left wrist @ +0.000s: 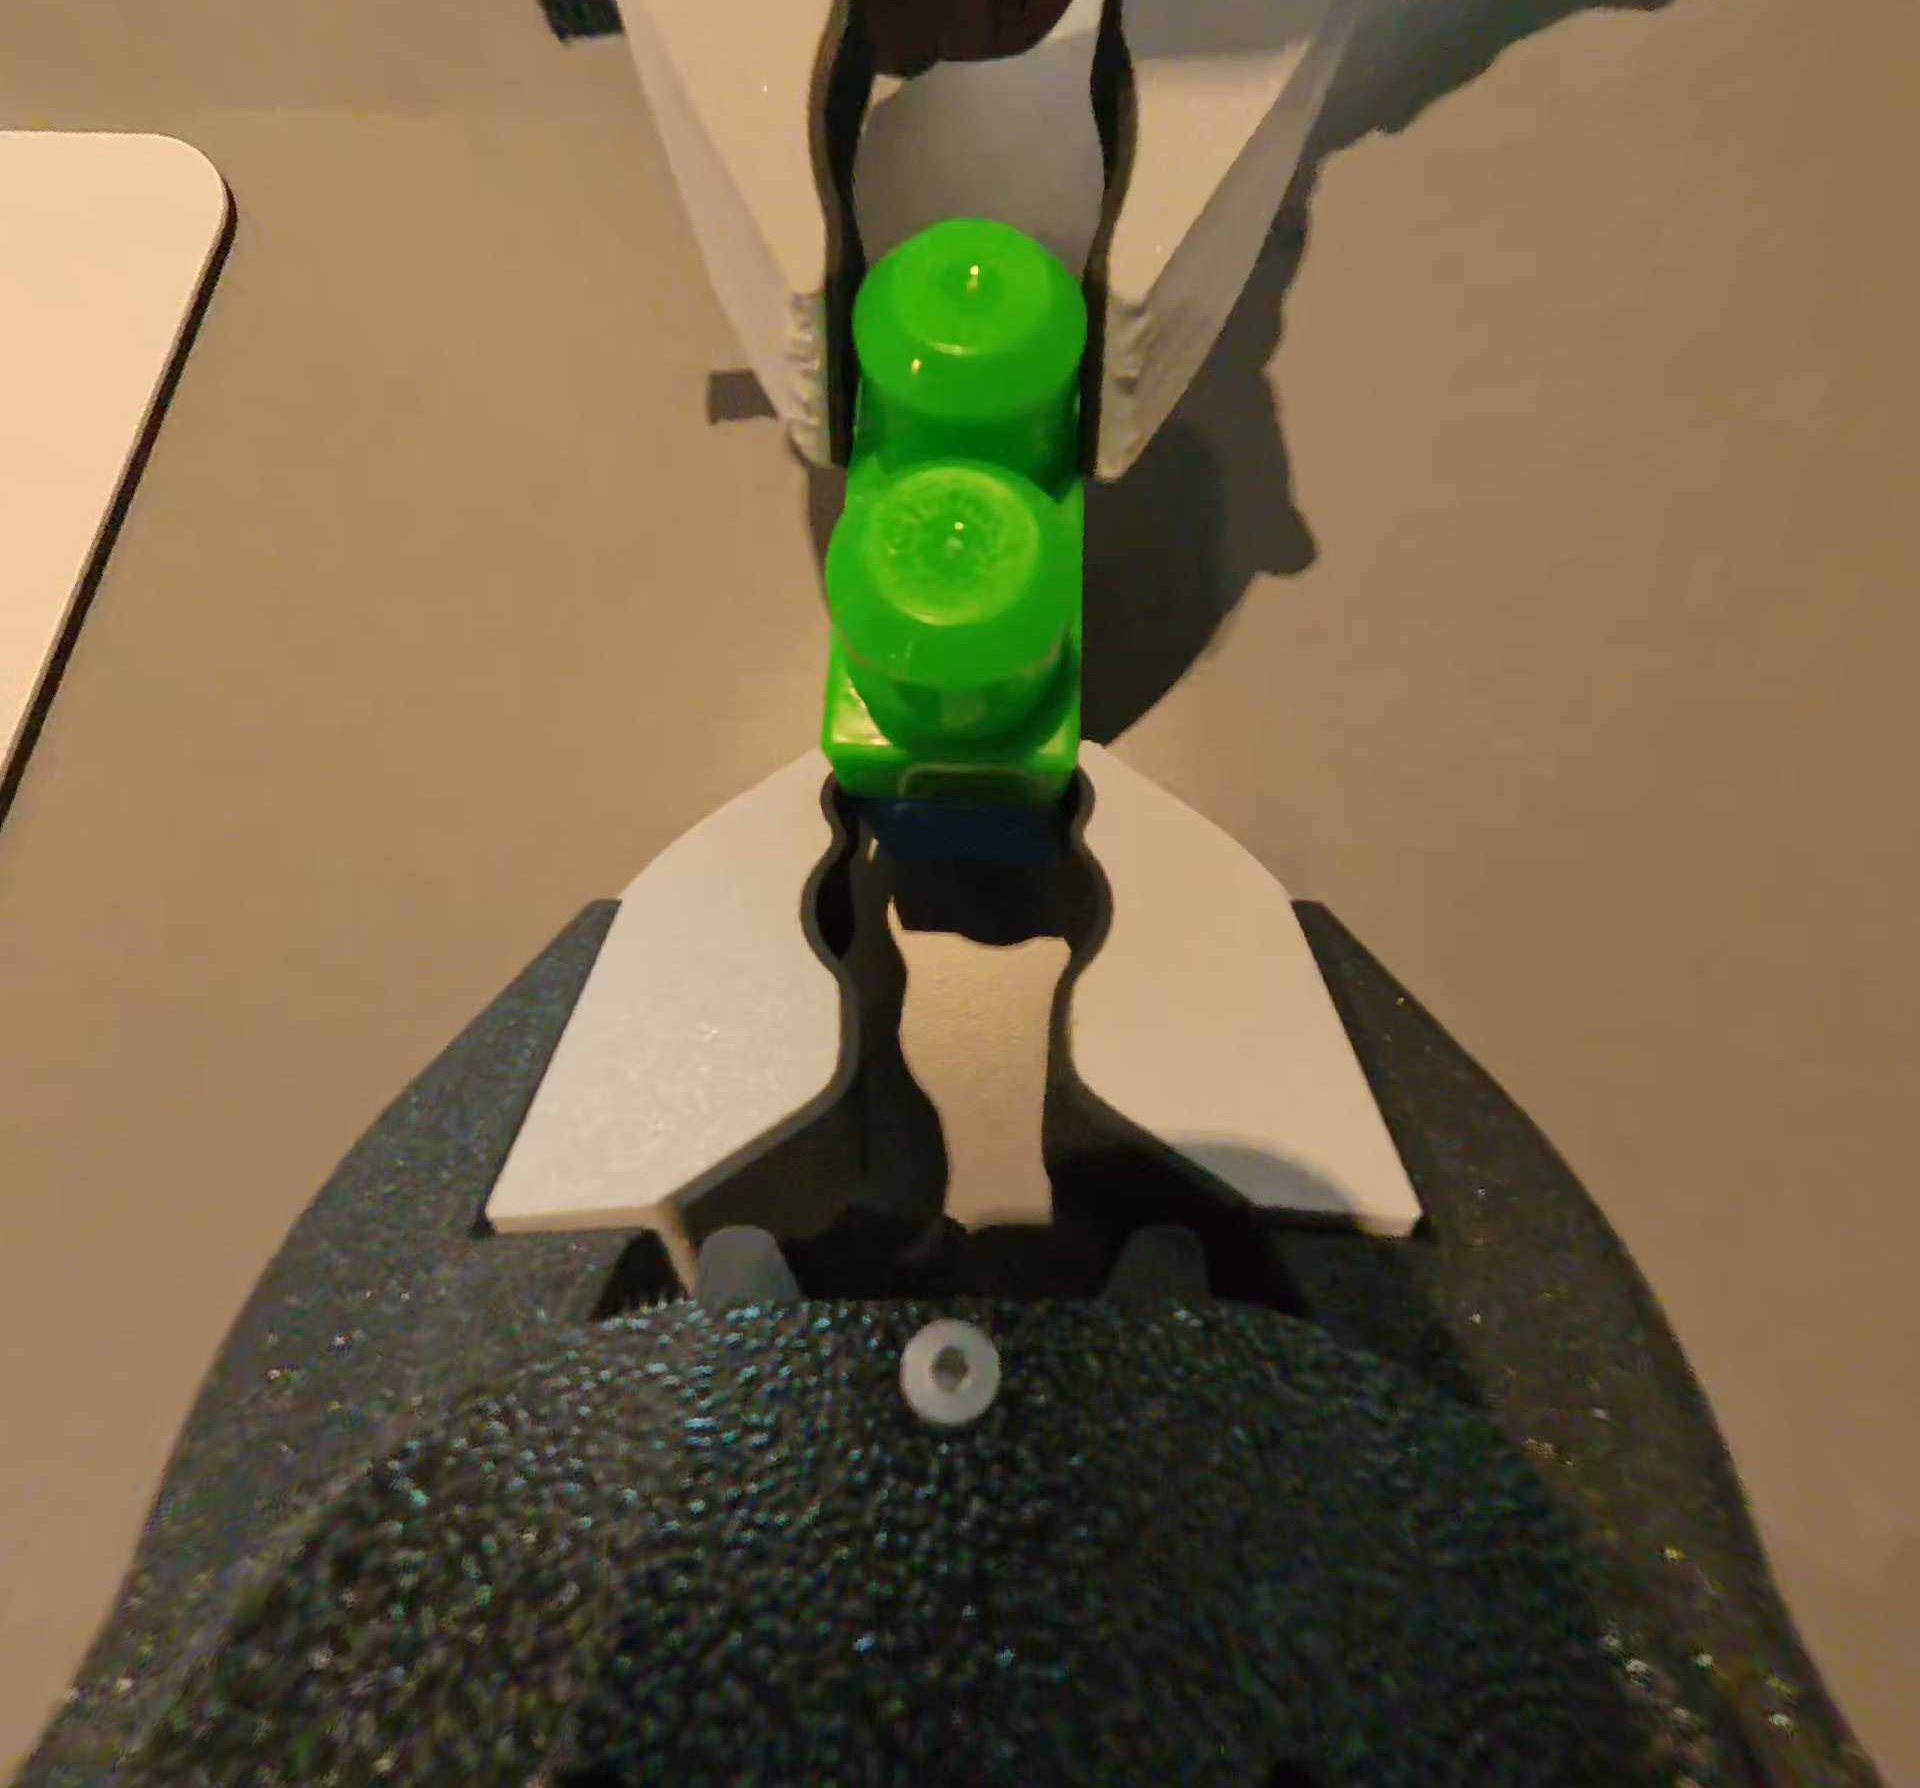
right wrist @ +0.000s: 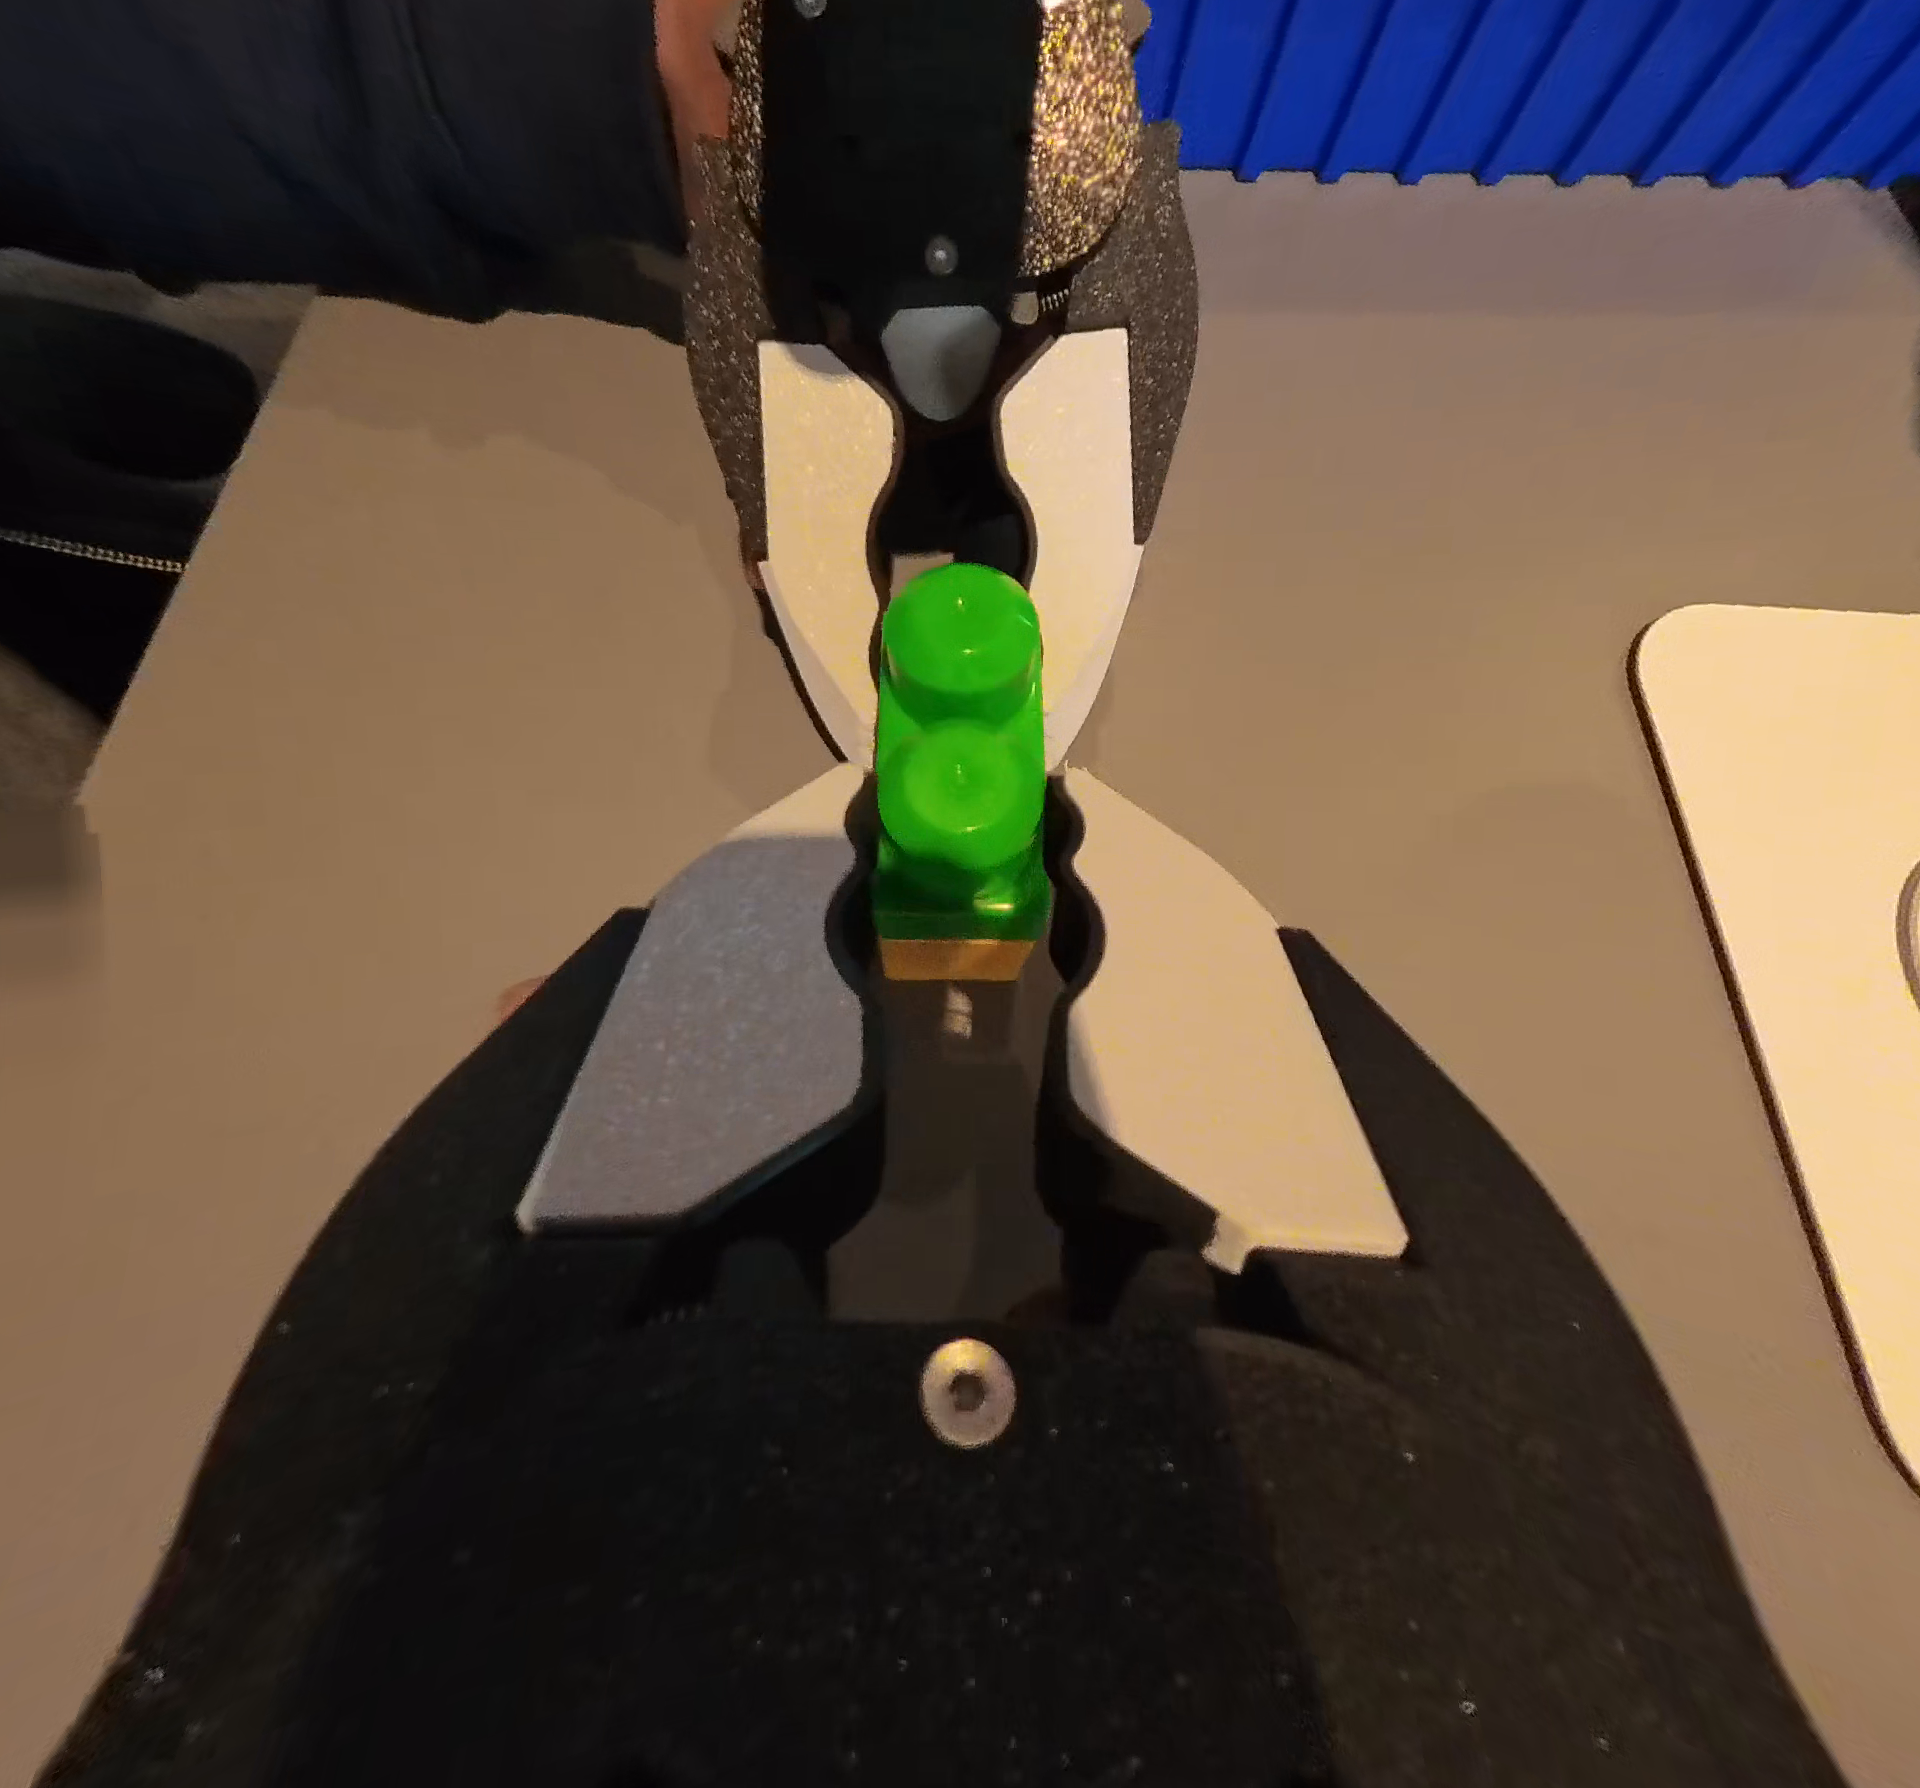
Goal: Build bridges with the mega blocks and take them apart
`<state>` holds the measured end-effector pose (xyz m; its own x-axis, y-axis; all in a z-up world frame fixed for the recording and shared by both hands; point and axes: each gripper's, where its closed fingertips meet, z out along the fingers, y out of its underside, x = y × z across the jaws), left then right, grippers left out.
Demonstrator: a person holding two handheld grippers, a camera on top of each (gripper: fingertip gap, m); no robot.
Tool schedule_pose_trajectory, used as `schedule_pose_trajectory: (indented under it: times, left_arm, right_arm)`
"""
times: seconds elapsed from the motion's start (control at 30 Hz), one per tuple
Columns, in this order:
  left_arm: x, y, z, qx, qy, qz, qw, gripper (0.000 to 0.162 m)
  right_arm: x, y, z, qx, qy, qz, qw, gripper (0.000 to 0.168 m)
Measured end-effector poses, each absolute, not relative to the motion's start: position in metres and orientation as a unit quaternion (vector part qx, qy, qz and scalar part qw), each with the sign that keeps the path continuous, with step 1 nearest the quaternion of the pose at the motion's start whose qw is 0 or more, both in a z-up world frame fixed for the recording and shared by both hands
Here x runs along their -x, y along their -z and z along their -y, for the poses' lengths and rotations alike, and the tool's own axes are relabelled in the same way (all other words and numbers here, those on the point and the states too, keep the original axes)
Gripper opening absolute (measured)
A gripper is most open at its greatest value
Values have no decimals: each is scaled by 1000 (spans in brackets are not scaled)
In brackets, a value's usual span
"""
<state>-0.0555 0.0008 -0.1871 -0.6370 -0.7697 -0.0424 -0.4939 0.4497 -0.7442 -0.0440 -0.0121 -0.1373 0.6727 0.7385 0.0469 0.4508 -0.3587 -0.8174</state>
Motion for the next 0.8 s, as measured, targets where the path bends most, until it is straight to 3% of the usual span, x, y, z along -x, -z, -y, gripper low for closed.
schedule_pose_trajectory:
  times: [0.8]
  left_arm:
    - [55,187,0,403,356,-820,193,36]
  right_arm:
    - [42,138,13,838,-124,355,396,32]
